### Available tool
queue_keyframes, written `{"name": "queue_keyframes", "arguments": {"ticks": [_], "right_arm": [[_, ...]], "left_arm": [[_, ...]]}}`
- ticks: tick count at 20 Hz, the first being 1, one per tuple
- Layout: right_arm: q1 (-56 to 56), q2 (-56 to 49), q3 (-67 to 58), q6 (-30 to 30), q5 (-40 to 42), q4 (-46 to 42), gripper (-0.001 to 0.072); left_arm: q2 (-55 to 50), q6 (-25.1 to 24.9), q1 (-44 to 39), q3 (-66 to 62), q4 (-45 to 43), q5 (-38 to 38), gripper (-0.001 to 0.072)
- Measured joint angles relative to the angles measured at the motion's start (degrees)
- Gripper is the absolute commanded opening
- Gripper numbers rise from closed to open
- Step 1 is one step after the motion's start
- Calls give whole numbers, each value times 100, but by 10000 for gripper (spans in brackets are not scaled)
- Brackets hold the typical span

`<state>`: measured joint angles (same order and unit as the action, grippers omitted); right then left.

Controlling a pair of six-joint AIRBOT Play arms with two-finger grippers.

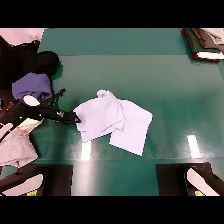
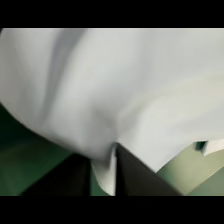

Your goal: Fold the shirts.

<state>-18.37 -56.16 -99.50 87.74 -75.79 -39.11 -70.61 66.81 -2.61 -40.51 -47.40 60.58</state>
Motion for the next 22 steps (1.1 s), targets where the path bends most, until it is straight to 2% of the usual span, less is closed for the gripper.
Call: {"name": "queue_keyframes", "arguments": {"ticks": [2,5,9,10,11,12,16,19,22], "right_arm": [[0,0,0,0,-101,-44,19],[0,24,116,0,-560,-461,19],[0,400,1259,0,-1283,-1342,23],[0,562,1768,2,-1353,-1530,138],[0,728,2343,2,-1357,-1657,452],[0,887,2914,2,-1338,-1749,591],[0,1300,5265,-76,-866,-1843,447],[0,1368,6520,-426,-181,-1296,443],[50,1088,7079,-741,490,-824,443]], "left_arm": [[2,37,-92,-81,-20,22,22],[9,63,-155,-551,-164,527,22],[118,66,-177,-1561,-310,1325,22],[160,68,-179,-1812,-315,1478,23],[195,70,-184,-2031,-319,1602,23],[221,79,-184,-2227,-332,1729,22],[273,81,-195,-2756,-345,2105,22],[284,136,-192,-2885,-348,2179,23],[289,195,-195,-2933,-343,2218,22]]}}
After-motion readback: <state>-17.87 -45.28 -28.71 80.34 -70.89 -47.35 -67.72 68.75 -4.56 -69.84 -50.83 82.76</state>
